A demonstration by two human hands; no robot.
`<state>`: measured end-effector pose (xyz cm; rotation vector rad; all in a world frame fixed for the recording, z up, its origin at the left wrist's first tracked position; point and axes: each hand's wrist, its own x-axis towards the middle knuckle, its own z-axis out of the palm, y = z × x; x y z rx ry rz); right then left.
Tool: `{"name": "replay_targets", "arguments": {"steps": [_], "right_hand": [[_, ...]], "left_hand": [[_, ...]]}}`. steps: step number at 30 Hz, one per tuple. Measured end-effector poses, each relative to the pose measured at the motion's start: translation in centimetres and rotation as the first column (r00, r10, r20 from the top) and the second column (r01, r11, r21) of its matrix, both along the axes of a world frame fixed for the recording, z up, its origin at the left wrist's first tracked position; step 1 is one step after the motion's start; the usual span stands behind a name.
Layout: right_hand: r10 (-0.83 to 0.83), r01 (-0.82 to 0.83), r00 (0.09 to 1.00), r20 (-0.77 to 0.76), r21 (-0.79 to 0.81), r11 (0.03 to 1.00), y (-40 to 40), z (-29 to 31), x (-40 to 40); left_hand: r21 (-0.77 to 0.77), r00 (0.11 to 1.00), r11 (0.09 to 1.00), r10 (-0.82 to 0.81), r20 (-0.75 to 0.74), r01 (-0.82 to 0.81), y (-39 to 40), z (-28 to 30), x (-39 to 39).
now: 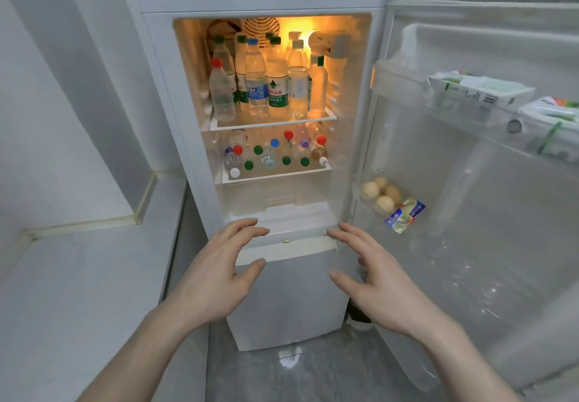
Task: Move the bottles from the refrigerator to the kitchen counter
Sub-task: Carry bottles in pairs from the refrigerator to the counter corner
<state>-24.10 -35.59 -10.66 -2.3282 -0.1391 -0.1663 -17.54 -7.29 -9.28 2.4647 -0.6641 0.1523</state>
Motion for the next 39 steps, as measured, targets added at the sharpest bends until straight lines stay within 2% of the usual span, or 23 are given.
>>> {"name": "replay_targets", "arguments": {"steps": [9, 13, 20, 25, 29, 34, 39], "right_hand": [[-0.052, 0.055, 0.995, 0.083, -0.035, 0.998, 4.4, 3.7, 11.8], [-0.040, 0.047, 0.986, 0.164, -0.039, 0.998, 6.2, 5.8, 17.5], [-0.057, 0.053, 0.962, 0.268, 0.021, 0.998, 7.4, 9.8, 26.6], [-0.027, 0.008, 0.951, 0.309, 0.065, 0.998, 7.3, 11.8, 32.6], [-0.006, -0.004, 0.947, 0.322, 0.029, 1.000, 6.8, 12.7, 37.1], [-0.038, 0.033, 0.939, 0.342, 0.019, 0.999, 6.1, 13.3, 43.2], [-0.015, 0.047, 0.929, 0.370, -0.079, 0.996, 6.3, 14.6, 48.8]], "left_hand": [[0.002, 0.993, 0.997, -0.078, 0.092, 0.079, 2.7, 3.4, 14.3], [0.040, 0.976, 0.992, -0.123, 0.178, 0.118, 2.9, 5.6, 20.7], [0.147, 0.961, 0.987, -0.094, 0.259, 0.057, 2.0, 9.3, 29.0], [0.244, 0.981, 0.968, 0.005, 0.196, -0.054, -0.5, 12.0, 33.8], [0.227, 0.968, 0.957, 0.134, 0.211, -0.182, -2.2, 13.8, 37.4], [0.225, 0.908, 0.887, 0.357, 0.219, -0.403, -3.8, 14.8, 41.4], [0.282, 0.869, 0.823, 0.453, 0.197, -0.493, -4.7, 14.2, 44.2]]}}
